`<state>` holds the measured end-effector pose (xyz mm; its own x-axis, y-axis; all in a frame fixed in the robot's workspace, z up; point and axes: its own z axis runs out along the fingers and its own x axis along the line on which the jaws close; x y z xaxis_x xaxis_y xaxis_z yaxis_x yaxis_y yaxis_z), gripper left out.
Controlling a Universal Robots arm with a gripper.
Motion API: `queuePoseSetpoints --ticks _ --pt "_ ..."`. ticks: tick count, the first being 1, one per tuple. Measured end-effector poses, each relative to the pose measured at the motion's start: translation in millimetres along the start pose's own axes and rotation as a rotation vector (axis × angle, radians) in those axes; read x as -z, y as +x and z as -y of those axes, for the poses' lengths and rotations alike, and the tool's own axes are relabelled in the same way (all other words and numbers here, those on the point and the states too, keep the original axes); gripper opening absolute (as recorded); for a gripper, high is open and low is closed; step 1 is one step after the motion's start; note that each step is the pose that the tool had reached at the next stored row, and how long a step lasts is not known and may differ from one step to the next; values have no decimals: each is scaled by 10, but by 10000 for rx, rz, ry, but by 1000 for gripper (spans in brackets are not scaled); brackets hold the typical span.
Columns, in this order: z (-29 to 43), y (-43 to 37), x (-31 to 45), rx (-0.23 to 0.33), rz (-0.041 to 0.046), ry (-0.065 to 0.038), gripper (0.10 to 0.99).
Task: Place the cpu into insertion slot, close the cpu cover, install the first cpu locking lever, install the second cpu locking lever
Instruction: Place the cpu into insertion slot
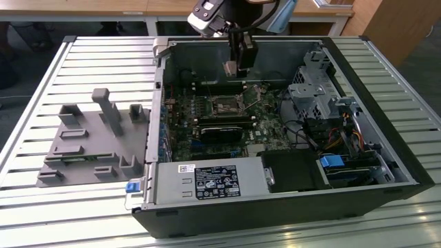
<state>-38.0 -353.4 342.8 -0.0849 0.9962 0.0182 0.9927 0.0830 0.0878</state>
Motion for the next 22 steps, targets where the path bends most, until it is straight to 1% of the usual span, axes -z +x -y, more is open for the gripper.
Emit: queuePoseSetpoints --ticks 5,22 --pt "1 18 -46 -19 0 -2 541" --pt "10 18 -138 -73 6 -1 541"
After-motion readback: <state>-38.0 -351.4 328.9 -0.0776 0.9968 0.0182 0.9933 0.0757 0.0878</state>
